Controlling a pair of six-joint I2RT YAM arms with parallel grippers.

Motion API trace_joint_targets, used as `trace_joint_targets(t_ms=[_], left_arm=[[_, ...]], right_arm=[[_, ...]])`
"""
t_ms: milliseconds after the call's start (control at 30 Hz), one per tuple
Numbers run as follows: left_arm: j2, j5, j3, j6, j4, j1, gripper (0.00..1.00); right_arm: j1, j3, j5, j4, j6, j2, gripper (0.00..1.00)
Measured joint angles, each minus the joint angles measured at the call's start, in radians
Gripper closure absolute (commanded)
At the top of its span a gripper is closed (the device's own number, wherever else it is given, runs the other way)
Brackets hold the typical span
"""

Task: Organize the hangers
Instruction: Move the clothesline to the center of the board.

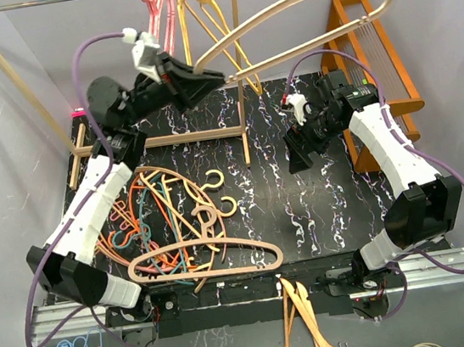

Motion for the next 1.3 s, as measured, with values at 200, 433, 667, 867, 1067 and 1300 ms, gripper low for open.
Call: trace_joint_targets(t_ms=[200,433,667,867,1067,1300], left_arm=[[-0.135,0.128,-0.321,-0.356,0.375,0.208,1.00],[-0.209,0.268,-0.525,-0.655,0.715,0.275,1.00],[-0.410,0.360,-0.716,-0.697,0.740,0.325,1.00],[-0.554,0.347,-0.768,-0.387,0.344,0.359,1.00],[-0.622,0.285,-0.774,-0.056,-0.121,0.362,1.00],[-0.666,0.203,-0.776,0.121,-0.410,0.363,1.00]], right_arm=[[0.000,-0.028,0.040,0.014,0.000,0.000,0.01],[0.000,-0.039,0.065,0.019,0.003,0.000,0.01],[0.000,-0.039,0.090,0.035,0.015,0.001,0.01],[-0.001,-0.039,0.161,0.042,0.019,0.017,0.01],[-0.109,-0.032,0.230,0.056,-0.072,0.018,0.01],[-0.371,0.115,0.245,0.083,-0.161,0.095,0.00]])
